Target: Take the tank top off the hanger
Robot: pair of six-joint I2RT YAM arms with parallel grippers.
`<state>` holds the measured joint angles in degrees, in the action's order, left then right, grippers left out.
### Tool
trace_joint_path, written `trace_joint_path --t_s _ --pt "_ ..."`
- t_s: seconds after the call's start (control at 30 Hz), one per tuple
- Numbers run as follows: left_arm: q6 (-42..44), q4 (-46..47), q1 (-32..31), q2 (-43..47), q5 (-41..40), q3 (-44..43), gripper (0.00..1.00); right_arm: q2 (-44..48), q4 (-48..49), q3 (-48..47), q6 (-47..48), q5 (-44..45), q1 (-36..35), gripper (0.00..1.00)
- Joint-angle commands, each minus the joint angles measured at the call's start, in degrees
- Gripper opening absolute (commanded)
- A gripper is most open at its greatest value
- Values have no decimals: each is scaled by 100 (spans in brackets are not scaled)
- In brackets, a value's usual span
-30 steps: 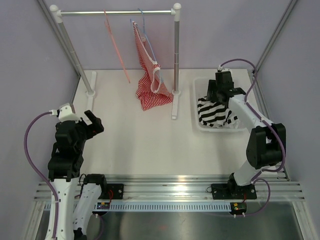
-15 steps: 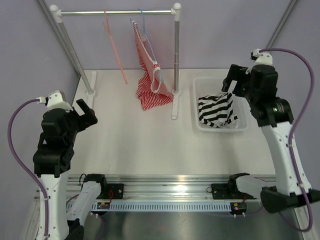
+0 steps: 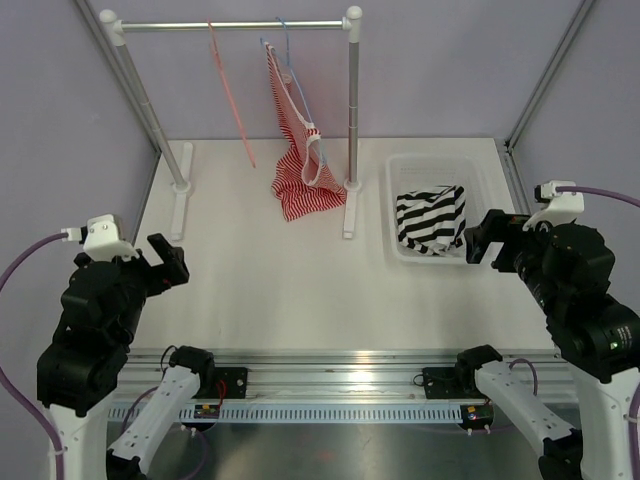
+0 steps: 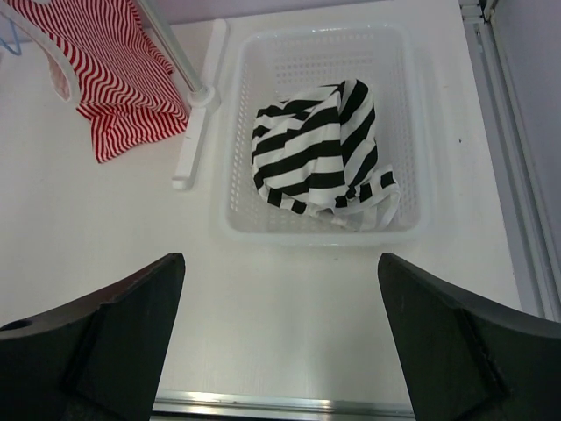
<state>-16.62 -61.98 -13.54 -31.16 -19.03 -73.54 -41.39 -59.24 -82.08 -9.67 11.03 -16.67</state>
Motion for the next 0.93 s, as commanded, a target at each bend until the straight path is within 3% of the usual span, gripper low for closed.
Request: trace_joint_path --t_s 0.0,0.23,0.63,0.9 --pt "89 54 -61 233 -277 173 99 341 -334 271 53 294 -74 99" --pt "98 159 -96 373 -180 375 99 825 -175 588 88 541 -91 100" --pt "98 546 -96 514 154 823 99 237 203 799 9 137 -83 99" --pt "107 643 -96 541 101 841 99 140 211 799 27 374 -82 100"
